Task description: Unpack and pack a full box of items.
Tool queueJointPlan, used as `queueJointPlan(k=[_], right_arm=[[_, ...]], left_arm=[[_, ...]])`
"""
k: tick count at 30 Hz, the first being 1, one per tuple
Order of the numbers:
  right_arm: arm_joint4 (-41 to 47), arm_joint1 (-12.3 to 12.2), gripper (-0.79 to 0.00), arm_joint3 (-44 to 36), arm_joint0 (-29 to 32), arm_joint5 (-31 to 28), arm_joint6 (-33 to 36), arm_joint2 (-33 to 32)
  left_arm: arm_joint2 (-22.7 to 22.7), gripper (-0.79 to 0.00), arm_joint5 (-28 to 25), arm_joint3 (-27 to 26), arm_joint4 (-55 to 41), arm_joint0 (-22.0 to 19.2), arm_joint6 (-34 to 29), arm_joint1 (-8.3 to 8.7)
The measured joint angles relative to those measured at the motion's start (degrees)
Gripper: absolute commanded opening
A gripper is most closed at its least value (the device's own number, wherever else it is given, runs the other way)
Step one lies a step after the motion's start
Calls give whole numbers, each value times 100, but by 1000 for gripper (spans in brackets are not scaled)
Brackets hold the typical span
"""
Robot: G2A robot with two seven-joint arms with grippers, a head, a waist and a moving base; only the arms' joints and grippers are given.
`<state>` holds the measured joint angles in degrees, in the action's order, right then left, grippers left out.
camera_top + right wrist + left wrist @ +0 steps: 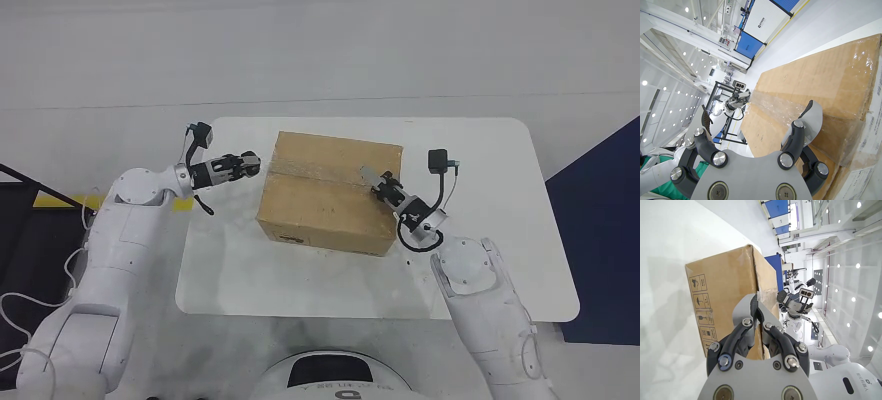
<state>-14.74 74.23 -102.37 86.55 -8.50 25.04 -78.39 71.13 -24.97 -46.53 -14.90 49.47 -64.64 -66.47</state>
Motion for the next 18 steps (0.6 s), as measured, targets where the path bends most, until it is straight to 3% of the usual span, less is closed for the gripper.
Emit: queueJointPlan(k=[18], right_arm=[[0,0,0,0,0,0,0,0]], left_arm=[[-177,-785,253,-89,195,97,205,21]])
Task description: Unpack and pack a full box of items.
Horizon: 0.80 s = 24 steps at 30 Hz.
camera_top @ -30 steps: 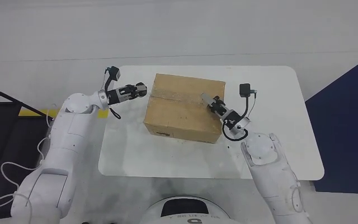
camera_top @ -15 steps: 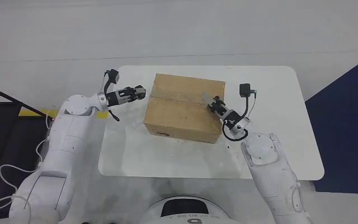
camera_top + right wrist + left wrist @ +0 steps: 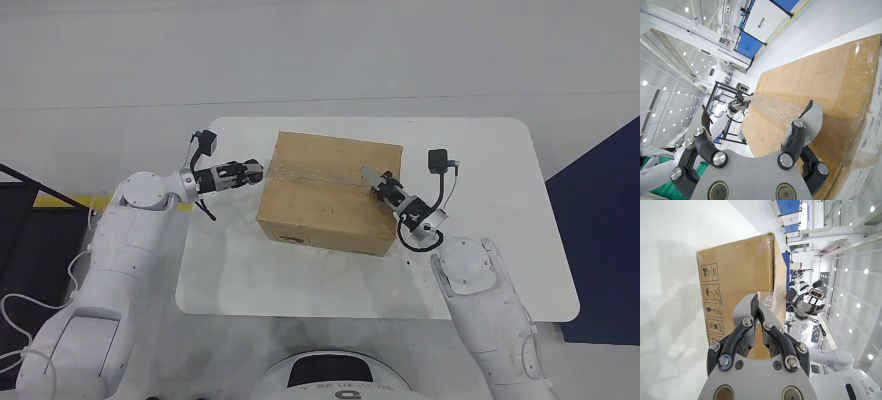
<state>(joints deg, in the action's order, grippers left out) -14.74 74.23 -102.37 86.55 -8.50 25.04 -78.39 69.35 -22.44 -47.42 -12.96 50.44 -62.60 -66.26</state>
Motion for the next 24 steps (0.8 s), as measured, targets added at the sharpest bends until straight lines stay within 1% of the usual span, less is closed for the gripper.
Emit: queueJointPlan(k=[4,16,19,24], right_arm=[[0,0,0,0,0,0,0,0],[0,0,0,0,0,0,0,0],[73,-3,0,-19,42,2,-81,-44],[532,-63,0,-125,326,-383,45,-441]], left_arm=[[-21,-785,-30,-42,15,10,31,4],[-186,-785,100,-57,142,2,136,-11],[-213,-785,105,-78,159,0,158,-12],[-260,-785,106,-121,148,9,168,-18]])
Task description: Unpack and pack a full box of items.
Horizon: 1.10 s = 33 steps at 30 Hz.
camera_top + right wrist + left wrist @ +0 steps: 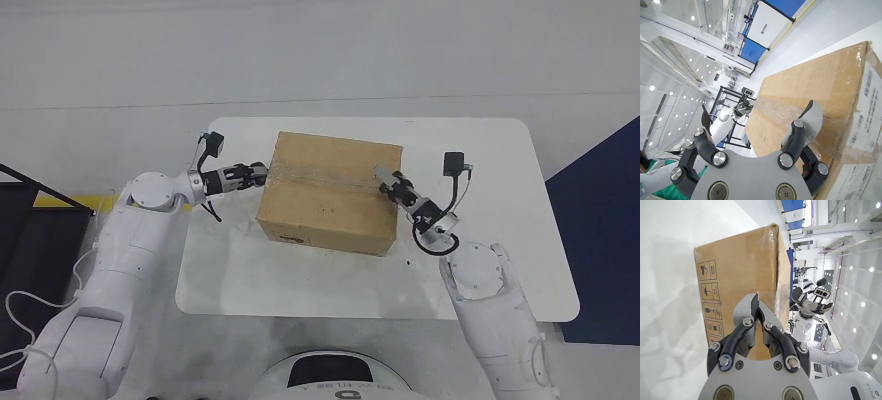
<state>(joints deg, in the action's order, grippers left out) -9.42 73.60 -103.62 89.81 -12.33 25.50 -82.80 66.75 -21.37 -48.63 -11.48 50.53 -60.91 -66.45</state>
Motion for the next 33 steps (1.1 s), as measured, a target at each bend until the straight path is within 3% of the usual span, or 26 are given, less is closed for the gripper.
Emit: queueJointPlan(k=[7,22,33], right_arm=[[395,-77,0,97,133,-82,485,-337],[644,-105,0,263,-254,692,759,-68],[520,-85,0,358,-760,1635,839,446]], left_arm=[[-92,-785,-52,20,-5,-34,-52,-17],[-190,-785,-148,151,-52,-80,-28,-35],[-204,-785,-175,152,-39,-83,-31,-35]])
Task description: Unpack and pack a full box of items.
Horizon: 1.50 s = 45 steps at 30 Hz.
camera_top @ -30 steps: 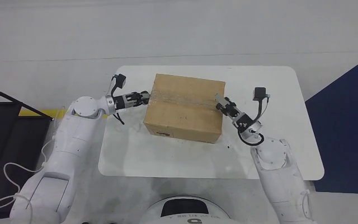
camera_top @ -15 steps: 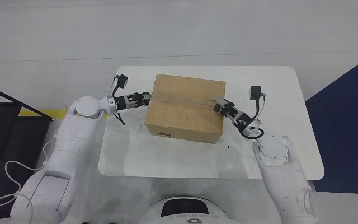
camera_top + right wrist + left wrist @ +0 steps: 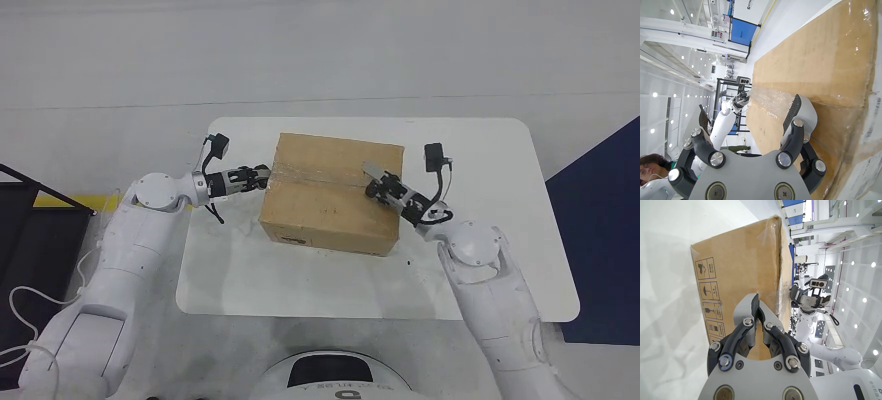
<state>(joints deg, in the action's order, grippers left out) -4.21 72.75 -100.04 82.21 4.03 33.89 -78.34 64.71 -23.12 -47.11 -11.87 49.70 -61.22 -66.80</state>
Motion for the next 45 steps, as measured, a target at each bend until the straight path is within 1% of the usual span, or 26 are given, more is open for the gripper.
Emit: queueJointPlan(k=[11,17,21,28,35,45], right_arm=[[-4,44,0,115,-392,628,-68,484],[1,84,0,146,-534,805,-271,765],[20,112,0,191,-634,879,-369,934],[300,161,0,381,-830,1064,-566,1044],[305,206,0,454,-1048,1231,-679,1270],[412,256,0,616,-1330,1223,-625,1470]], left_arm=[[0,-785,0,0,0,0,0,0],[0,-785,0,0,0,0,0,0],[0,-785,0,0,0,0,0,0],[0,-785,0,0,0,0,0,0],[0,-785,0,0,0,0,0,0],[0,-785,0,0,0,0,0,0]])
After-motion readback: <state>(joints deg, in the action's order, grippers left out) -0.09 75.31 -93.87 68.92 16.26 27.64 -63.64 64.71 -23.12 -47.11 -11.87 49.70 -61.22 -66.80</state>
